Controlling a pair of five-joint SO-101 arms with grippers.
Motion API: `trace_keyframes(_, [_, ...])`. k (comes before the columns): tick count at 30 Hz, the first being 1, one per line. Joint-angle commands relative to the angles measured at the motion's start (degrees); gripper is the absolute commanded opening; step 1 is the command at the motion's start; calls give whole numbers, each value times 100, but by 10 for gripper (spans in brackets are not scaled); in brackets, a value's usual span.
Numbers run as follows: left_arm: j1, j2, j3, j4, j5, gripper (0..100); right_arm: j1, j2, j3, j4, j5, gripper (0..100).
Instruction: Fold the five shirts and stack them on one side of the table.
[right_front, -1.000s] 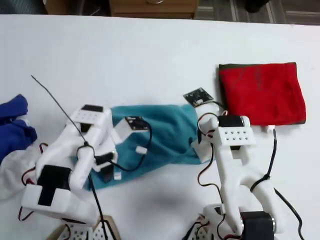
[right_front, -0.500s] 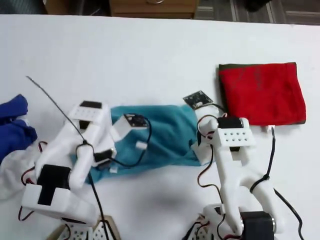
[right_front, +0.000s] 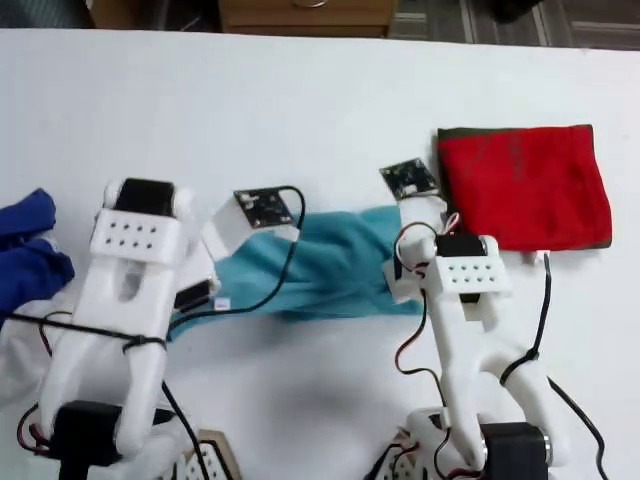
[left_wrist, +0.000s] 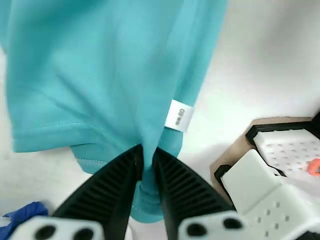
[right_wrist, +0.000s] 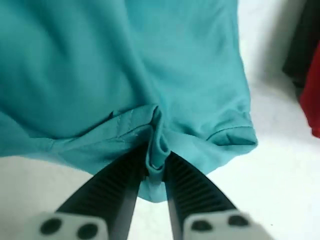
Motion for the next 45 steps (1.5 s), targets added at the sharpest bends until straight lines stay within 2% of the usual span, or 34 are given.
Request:
trace_keyframes(1, [-62,-325,31,114,-35,26,-251,-180,-26,-92,-211,107])
trace_keyframes(4, [-62,-299,488,18,-79,26,-435,-215,-9,22,-202,157])
trace_keyframes(12, [-44,-299,1710,-703,-97,27,-418,-233,-633,769,-202,148])
trace_keyframes(16, [-53,-299,2149,-818,-132,27,-470,-180,-1073,787,-202,149])
trace_keyframes(20, [-35,-299,2484,-800,-589,28,-875,-163,-1310,549,-202,149])
trace_keyframes(23, [-62,-334,2501,-712,-686,34,-1279,-40,-1301,374,-202,149])
trace_keyframes(25, [-62,-334,2343,-510,-677,79,-1411,198,-1310,268,-202,149])
trace_keyframes(29, [-123,-334,1719,-44,-695,207,-1411,831,-1319,92,-202,149])
trace_keyframes(32, [-466,-308,1138,-79,-695,212,-1402,1253,-1327,75,-202,149])
trace_keyframes(35, [-897,-290,848,-571,-633,194,-1402,1587,-1327,75,-202,149])
trace_keyframes(39, [-1125,0,1411,-1855,-185,176,-1402,1859,-1327,66,-202,149])
trace_keyframes(42, [-1064,835,1578,-2444,26,176,-1402,2009,-1327,66,-202,149])
trace_keyframes(45, [-1020,1890,1068,-2549,308,176,-1393,2167,-1327,-40,-202,149])
